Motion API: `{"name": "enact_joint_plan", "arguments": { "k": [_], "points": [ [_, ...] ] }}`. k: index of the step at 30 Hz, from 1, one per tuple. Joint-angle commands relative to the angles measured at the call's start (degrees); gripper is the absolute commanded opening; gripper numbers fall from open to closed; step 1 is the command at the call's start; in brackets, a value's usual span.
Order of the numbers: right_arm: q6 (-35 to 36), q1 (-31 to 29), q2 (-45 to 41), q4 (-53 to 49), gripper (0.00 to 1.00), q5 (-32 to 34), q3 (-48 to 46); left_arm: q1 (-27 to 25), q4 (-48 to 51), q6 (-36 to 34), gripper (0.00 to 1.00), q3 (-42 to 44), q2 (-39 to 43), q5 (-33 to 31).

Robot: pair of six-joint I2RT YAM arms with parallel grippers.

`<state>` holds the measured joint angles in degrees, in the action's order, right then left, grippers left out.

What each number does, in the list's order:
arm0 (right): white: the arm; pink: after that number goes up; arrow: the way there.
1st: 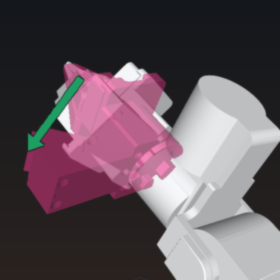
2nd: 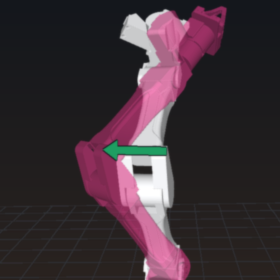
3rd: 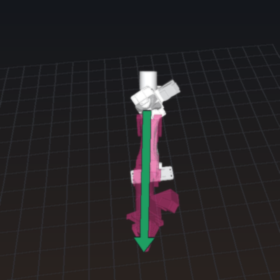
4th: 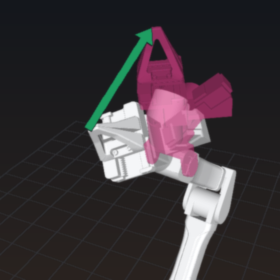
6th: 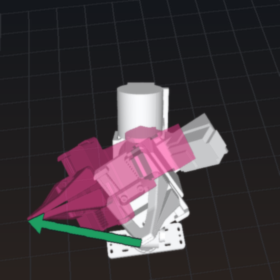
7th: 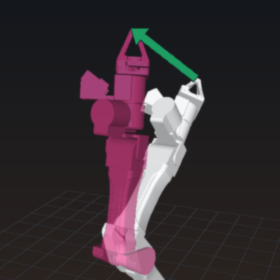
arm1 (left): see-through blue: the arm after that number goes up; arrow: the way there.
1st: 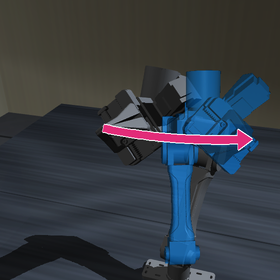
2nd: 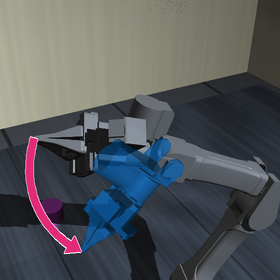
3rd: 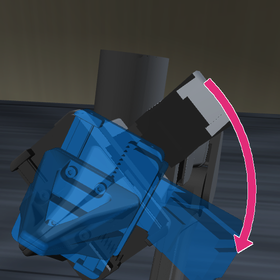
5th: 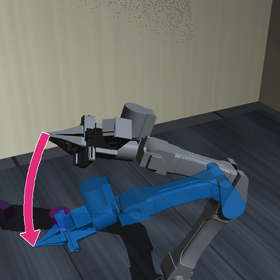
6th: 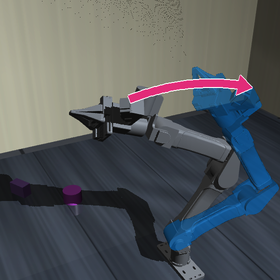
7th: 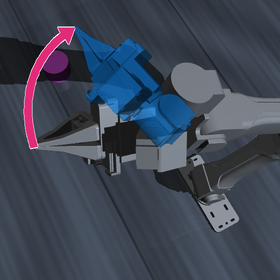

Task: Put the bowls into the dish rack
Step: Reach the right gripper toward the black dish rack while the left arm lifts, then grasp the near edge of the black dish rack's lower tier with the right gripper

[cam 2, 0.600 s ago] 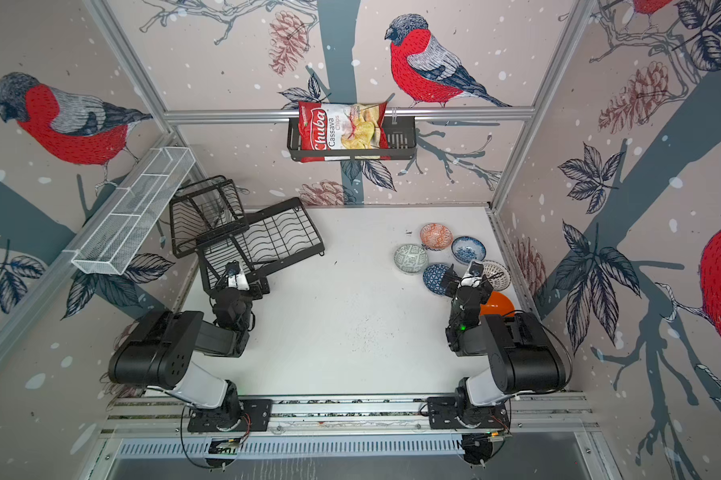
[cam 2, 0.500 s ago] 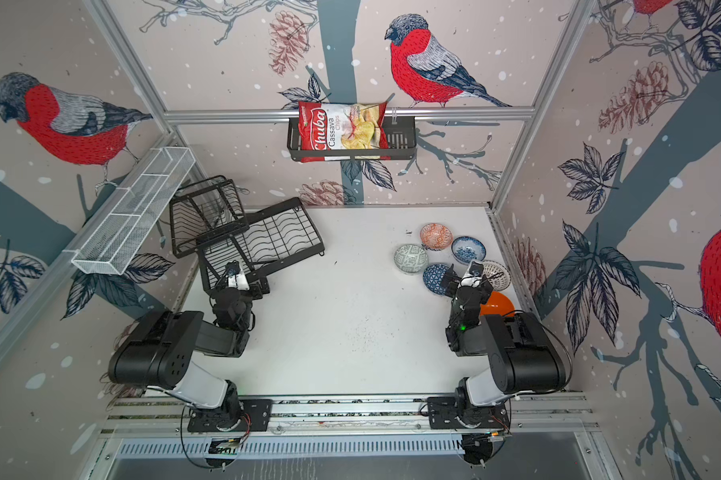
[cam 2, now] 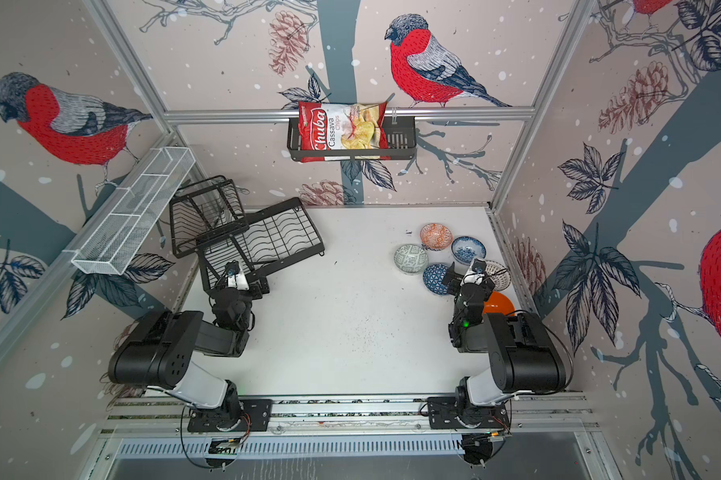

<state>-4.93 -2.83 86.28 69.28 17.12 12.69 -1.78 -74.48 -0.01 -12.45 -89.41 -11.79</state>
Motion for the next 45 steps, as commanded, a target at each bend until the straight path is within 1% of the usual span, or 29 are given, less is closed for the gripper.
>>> {"name": "enact_joint_plan", "arguments": {
  "k": [1,5,7,8,10,11,13,14,18,19,22,24,26,27,28,29,30,31,33,35,36,38,41,44,45],
  "points": [
    [-0.61,0.19,-0.16,0.45,1.00,-0.91,0.32,0.73,-1.53,0.83,0.99,-0.29,0.20,3.09],
    [-0.60,0.20,-0.18,0.44,0.99,-0.95,0.32,0.71,-2.37,0.88,0.99,0.14,0.28,3.10],
    [-0.61,0.19,-0.26,0.55,0.99,-0.95,0.19,0.72,-4.12,1.34,0.99,1.17,0.57,1.91],
    [-0.73,0.01,-0.52,0.84,0.99,0.40,0.15,0.72,-4.80,1.63,0.98,1.96,1.54,1.30],
    [-0.70,-1.14,-3.11,-0.52,0.99,6.61,0.81,0.40,-1.58,1.51,0.98,2.53,6.08,0.31],
    [-0.86,-1.79,-5.94,-6.58,1.00,8.63,2.26,0.17,2.40,1.74,0.98,2.16,8.93,-0.10],
    [-3.49,-1.73,-9.58,-19.80,1.00,9.60,6.43,0.00,8.36,1.05,0.98,1.51,13.35,3.44],
    [-4.70,-1.78,-10.34,-23.51,1.00,10.25,7.60,-0.61,9.88,0.89,0.98,1.40,14.95,3.52],
    [-6.14,-3.43,-14.13,-24.23,0.99,11.87,5.47,-2.09,10.04,1.27,0.98,3.10,18.14,1.67],
    [-6.37,-4.12,-16.16,-25.23,0.99,13.25,5.24,-2.83,10.46,1.21,0.98,3.16,18.81,0.74],
    [-9.49,-5.56,-20.80,-34.22,0.99,16.80,7.51,-4.94,12.03,1.05,0.98,3.13,20.80,-0.79],
    [-13.75,-5.63,-23.54,-39.38,0.99,18.05,9.37,-7.06,12.39,-0.06,0.98,3.13,22.18,-1.61],
    [-20.76,-4.82,-26.04,-43.93,1.00,17.01,10.13,-9.39,11.20,-0.47,0.98,3.05,22.66,-1.15],
    [-23.97,-4.29,-27.10,-45.46,0.99,15.07,10.18,-10.64,10.61,-1.86,0.98,3.04,22.53,-1.21],
    [-25.46,-3.56,-28.12,-45.23,1.00,9.99,9.84,-13.02,10.49,-3.80,0.98,2.72,22.25,-2.96],
    [-24.57,-3.24,-28.94,-43.76,0.99,3.45,9.34,-15.12,10.41,-5.98,0.98,2.41,22.07,-4.19],
    [-23.50,-3.61,-29.28,-42.87,0.99,-0.62,9.14,-16.96,10.41,-7.55,0.98,2.13,21.92,-5.44],
    [-22.90,-4.67,-29.18,-42.37,1.00,-2.95,9.42,-19.09,10.24,-8.97,0.98,1.75,21.77,-7.07],
    [-20.28,-8.35,-27.01,-42.59,1.00,-4.09,11.66,-22.24,10.75,-10.09,0.98,0.96,21.97,-9.04],
    [-17.50,-13.38,-21.86,-44.90,1.00,-3.15,16.59,-24.84,13.84,-7.83,0.99,-0.48,23.05,-10.44],
    [-16.38,-15.40,-19.07,-46.15,0.99,-3.32,19.12,-25.66,16.18,-6.21,0.98,-1.21,23.78,-9.95],
    [-14.73,-20.57,-12.18,-47.13,1.00,-3.08,24.27,-27.04,23.01,-0.44,0.98,-3.44,24.66,-8.82],
    [-14.27,-26.43,-2.86,-47.29,1.00,-3.83,31.76,-28.29,33.06,8.13,0.98,-6.08,25.90,-8.03],
    [-12.73,-32.01,6.37,-48.77,0.99,-2.59,40.68,-28.70,38.94,15.09,0.98,-5.76,28.57,-8.59],
    [-12.29,-33.33,8.95,-49.37,0.99,-2.71,43.42,-28.72,39.65,16.37,0.98,-5.08,29.92,-8.28]
  ]
}}
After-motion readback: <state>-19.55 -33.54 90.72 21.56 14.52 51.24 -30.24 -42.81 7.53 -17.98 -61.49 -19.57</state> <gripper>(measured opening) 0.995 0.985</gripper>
